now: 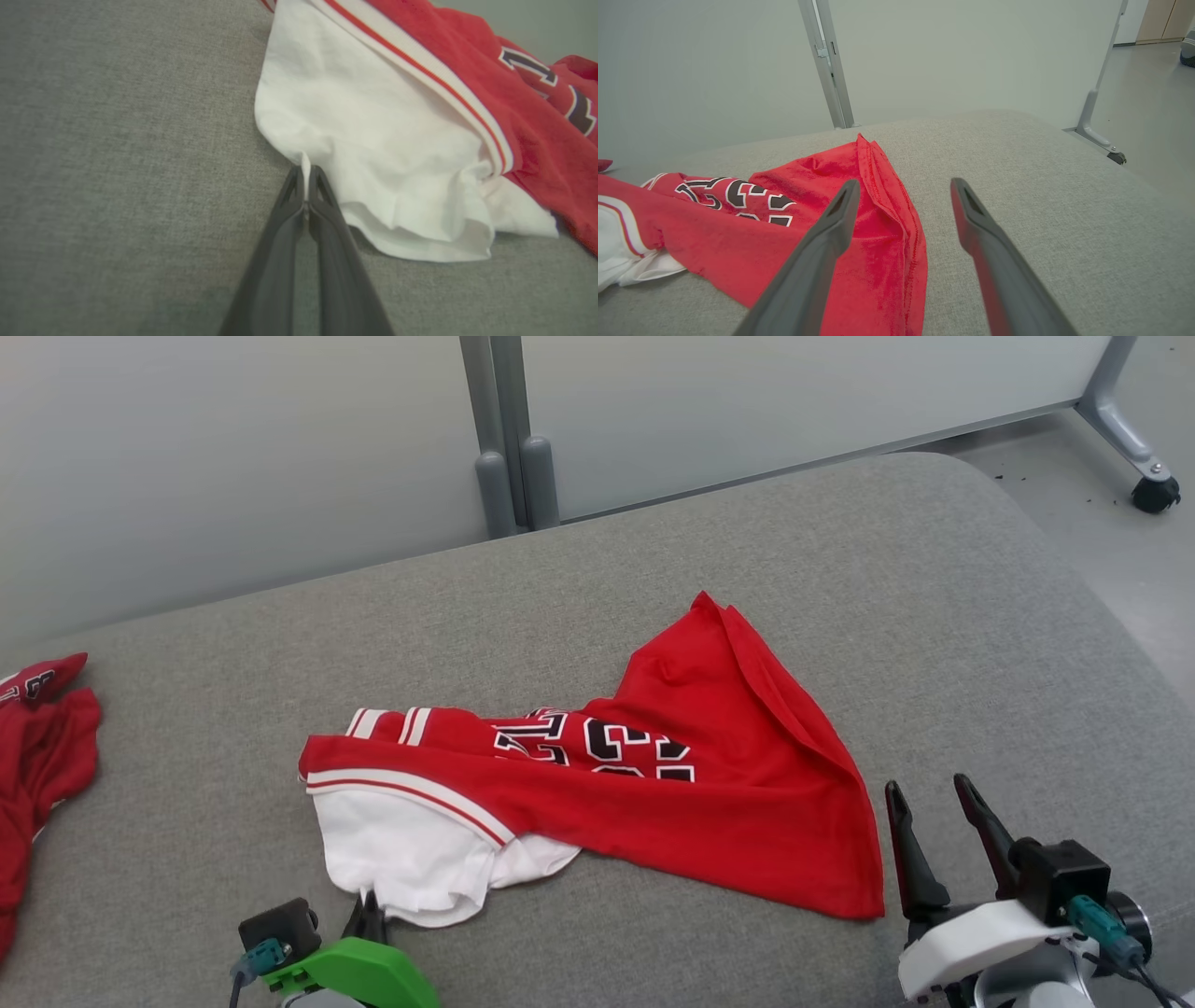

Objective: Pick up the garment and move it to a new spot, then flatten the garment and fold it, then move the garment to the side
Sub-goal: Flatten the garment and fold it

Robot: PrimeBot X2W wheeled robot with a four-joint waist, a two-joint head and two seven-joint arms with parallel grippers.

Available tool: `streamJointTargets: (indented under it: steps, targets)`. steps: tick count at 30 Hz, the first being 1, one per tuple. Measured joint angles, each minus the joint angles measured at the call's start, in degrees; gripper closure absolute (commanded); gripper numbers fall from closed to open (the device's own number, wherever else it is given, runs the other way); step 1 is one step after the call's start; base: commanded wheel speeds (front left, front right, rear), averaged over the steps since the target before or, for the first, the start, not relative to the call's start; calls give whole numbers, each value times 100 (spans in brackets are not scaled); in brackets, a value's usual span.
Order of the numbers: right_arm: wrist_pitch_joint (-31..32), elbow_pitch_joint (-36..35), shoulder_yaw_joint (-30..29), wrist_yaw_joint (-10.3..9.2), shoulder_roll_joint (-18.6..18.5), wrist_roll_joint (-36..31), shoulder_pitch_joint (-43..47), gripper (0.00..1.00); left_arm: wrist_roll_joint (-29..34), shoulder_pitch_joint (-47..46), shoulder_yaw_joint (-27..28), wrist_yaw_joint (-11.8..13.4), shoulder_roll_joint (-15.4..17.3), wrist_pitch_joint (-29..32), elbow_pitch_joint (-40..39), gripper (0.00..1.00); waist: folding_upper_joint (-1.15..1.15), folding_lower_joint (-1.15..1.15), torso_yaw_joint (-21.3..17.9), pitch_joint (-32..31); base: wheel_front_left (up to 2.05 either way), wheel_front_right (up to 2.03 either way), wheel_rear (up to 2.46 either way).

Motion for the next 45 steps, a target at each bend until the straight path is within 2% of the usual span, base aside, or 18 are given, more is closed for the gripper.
streamJointTargets:
  steps: [5, 12, 20, 33, 36, 37, 44, 45]
  targets:
    - [56, 162, 9, 0, 0, 166, 298, 0, -113, 120, 159, -133, 13, -303, -544, 100, 0, 0, 43, 10, 0, 0, 0]
    - [107, 576, 2, 0, -2, 435, 634, 0, -64, 530, 236, -56, 104, -413, -1590, 100, 0, 0, 97, -9, 0, 0, 0]
    - [94, 1427, 308, 0, -1, 1729, 596, 0, 87, 998, 62, 234, 203, -135, -2763, 100, 0, 0, 241, -79, 0, 0, 0]
    - [-113, 2559, 664, 0, -1, 3098, -114, 2, 171, 1330, -131, 436, 303, 175, -3368, 100, 0, 0, 554, -165, 0, 0, 0]
    - [-135, 2683, 699, 0, -1, 3342, -216, 31, 171, 1371, -133, 470, 325, 191, -3412, 100, 0, 0, 588, -171, 0, 0, 0]
    - [-138, 2722, 709, 0, -3, 3434, -240, 47, 171, 1380, -132, 476, 330, 192, -3426, 100, 0, 0, 594, -172, 0, 0, 0]
    - [-138, 2932, 701, 0, -2, 3779, -429, 70, 167, 1409, -103, 528, 363, 193, -3479, 100, 0, 0, 544, -161, 0, 0, 0]
    - [-138, 2972, 712, 0, -1, 3804, -459, 77, 165, 1411, -102, 544, 368, 192, -3479, 100, 0, 0, 533, -159, 0, 0, 0]
